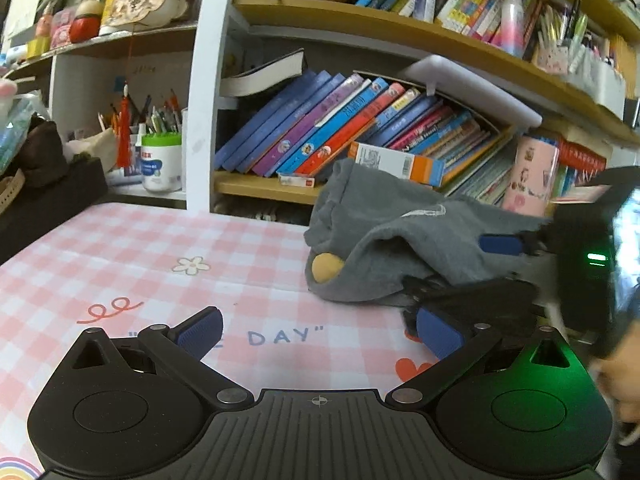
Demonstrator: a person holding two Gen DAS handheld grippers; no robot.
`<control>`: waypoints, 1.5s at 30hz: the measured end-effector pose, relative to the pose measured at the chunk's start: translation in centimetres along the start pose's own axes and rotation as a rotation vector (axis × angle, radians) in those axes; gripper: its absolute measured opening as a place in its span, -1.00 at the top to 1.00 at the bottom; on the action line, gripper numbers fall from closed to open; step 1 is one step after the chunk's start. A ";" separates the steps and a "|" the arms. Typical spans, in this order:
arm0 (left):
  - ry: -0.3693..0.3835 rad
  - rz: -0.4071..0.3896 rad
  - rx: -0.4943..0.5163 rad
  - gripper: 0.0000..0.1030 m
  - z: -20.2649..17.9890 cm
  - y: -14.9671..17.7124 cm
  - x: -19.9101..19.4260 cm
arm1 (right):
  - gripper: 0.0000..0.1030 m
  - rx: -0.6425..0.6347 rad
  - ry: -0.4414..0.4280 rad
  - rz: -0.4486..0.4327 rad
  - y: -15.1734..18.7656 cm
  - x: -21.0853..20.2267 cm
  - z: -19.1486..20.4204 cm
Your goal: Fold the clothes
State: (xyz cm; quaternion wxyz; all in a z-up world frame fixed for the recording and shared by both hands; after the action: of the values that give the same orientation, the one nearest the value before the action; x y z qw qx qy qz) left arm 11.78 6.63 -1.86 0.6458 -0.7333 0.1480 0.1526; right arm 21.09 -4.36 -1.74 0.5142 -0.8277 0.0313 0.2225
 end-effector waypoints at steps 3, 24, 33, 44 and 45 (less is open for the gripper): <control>-0.018 -0.022 -0.010 -1.00 0.4 -0.3 -0.2 | -0.13 0.002 -0.023 -0.012 -0.2 0.3 0.3; -0.080 -0.175 -0.208 -1.00 5.2 -2.2 -1.6 | 0.89 0.285 -0.778 0.011 4.4 -17.2 4.9; 0.028 -0.117 -0.192 -1.00 4.4 -1.5 -0.8 | 0.89 0.310 -0.894 0.025 5.0 -18.9 6.4; 0.154 0.036 -0.174 0.06 2.1 -0.1 1.3 | 0.89 0.297 -1.084 -0.048 4.4 -21.9 5.9; 0.166 0.041 -0.173 0.21 2.0 0.0 1.4 | 0.89 0.294 -1.078 -0.051 4.3 -22.0 5.8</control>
State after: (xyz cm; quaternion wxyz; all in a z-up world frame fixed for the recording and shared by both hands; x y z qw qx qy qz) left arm 12.97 8.59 -2.61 0.5624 -0.7933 0.2022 0.1165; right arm -1.86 -5.26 1.28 0.5728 -0.5167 -0.2255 0.5950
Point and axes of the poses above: each gripper's, at about its wrist camera, not at the fingertips, and x roughly the way its jaws point, z to its left, y to its underside, the point moved 8 cm from there along x, roughly the way its jaws point
